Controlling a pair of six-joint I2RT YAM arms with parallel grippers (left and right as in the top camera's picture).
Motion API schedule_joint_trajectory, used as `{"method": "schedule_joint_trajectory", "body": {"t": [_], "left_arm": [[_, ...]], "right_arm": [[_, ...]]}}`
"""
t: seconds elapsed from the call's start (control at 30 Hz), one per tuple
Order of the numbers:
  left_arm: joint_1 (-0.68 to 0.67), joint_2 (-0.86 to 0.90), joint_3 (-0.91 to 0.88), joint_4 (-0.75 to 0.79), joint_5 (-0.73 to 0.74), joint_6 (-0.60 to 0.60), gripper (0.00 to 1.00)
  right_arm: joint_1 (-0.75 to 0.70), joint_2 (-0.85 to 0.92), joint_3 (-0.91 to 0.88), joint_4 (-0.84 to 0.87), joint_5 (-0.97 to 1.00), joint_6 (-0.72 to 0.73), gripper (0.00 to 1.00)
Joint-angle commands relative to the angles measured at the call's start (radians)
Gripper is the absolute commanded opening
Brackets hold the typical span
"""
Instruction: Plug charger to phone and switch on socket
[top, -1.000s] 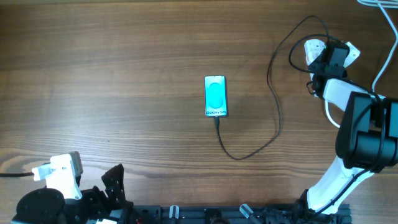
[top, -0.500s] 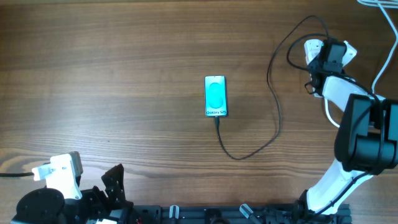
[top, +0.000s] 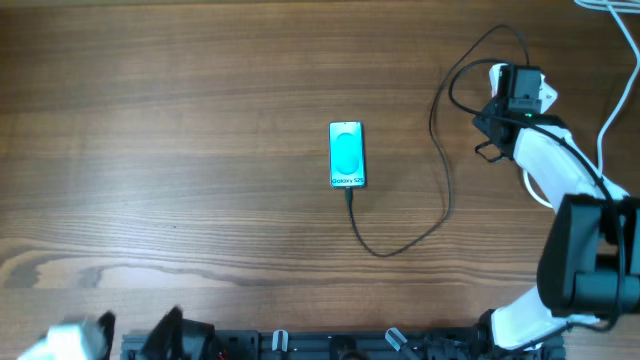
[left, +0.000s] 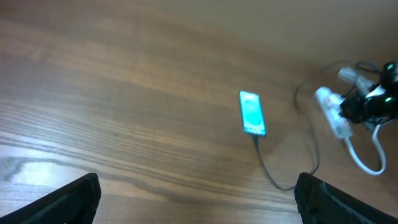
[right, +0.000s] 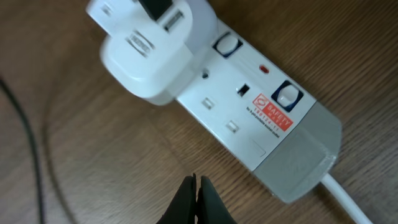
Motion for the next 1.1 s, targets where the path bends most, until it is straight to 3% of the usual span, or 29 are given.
{"method": "schedule_joint_trajectory", "body": {"t": [0.0, 0.27, 0.47, 0.67, 0.93, 1.07], "left_arm": [[-0.007, -0.151, -0.002, 0.003, -0.039, -0.002, 1.0], [-0.005, -0.229, -0.021, 0.011, -0.044, -0.003, 1.0], [-0.005, -0.229, -0.033, 0.043, -0.109, -0.003, 1.0], [-0.005, -0.229, -0.035, 0.299, -0.167, -0.002, 1.0], [-0.005, -0.229, -0.052, 0.37, -0.189, 0.011, 1.0], [-0.005, -0.229, -0.178, 0.496, -0.106, 0.157, 1.0]], "right_arm": [[0.003, -0.053, -0.003, -0.026, -0.082, 0.029, 0.04], [0.039, -0.098, -0.003, -0.125, -0.211, 0.028, 0.04], [0.085, -0.293, -0.003, -0.179, -0.203, 0.018, 0.05], [0.105, -0.5, -0.003, -0.263, -0.168, -0.005, 0.04], [0.105, -0.711, -0.003, -0.342, -0.148, -0.008, 0.05], [0.105, -0.78, -0.003, -0.373, -0.15, -0.008, 0.05]]}}
